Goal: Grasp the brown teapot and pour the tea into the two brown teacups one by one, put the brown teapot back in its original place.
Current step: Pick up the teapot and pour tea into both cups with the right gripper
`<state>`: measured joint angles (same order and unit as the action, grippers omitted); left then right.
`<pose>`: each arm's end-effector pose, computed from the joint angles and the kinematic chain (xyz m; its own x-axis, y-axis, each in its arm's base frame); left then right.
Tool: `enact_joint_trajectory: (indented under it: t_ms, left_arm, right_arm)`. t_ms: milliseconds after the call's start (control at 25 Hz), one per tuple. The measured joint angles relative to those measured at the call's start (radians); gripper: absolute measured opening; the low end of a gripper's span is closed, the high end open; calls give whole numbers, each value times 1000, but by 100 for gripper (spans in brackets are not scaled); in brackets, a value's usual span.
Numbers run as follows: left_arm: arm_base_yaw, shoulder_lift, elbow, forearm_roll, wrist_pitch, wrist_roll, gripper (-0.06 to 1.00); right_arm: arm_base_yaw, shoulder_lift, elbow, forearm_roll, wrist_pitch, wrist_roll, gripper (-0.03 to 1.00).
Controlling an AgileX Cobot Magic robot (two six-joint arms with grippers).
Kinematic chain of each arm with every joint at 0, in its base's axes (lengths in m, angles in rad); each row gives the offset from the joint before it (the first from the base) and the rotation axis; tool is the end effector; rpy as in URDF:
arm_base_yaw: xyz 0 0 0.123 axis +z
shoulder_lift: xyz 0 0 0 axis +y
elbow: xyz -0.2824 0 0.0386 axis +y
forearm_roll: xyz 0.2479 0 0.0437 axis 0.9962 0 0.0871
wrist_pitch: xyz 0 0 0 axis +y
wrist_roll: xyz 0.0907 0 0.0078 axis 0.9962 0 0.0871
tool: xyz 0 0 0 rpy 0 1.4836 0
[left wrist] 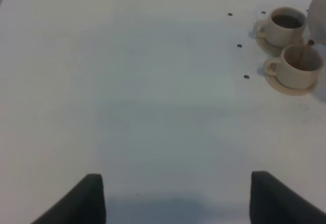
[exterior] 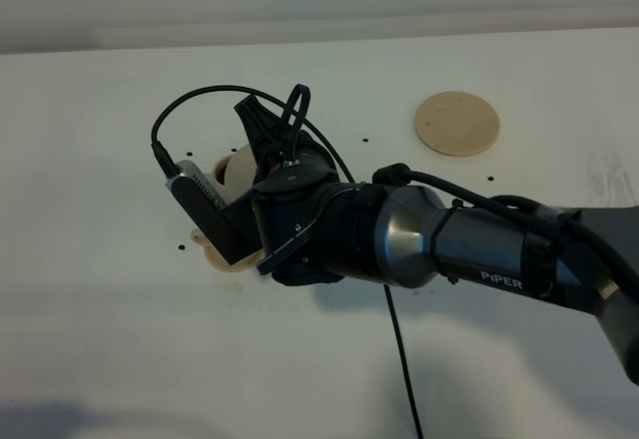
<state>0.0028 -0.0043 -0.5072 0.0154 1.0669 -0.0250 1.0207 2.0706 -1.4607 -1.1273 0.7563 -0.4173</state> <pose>-0.0066 0.0012 0.2786 -0.4509 -0.0188 -0.8924 -0.0228 0.9997 -0.0096 0.2789 0.3467 0.1899 0.3972 -0.8339 0.3832 -0.4819 -0.5448 -0.6863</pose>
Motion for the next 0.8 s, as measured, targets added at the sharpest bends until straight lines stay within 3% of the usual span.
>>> enact_joint_trajectory:
  t_ms: [800]
  left_arm:
    - [0,0,0,0,0,0,57]
  right_arm:
    - [0,0,0,-1,-1,-84,9]
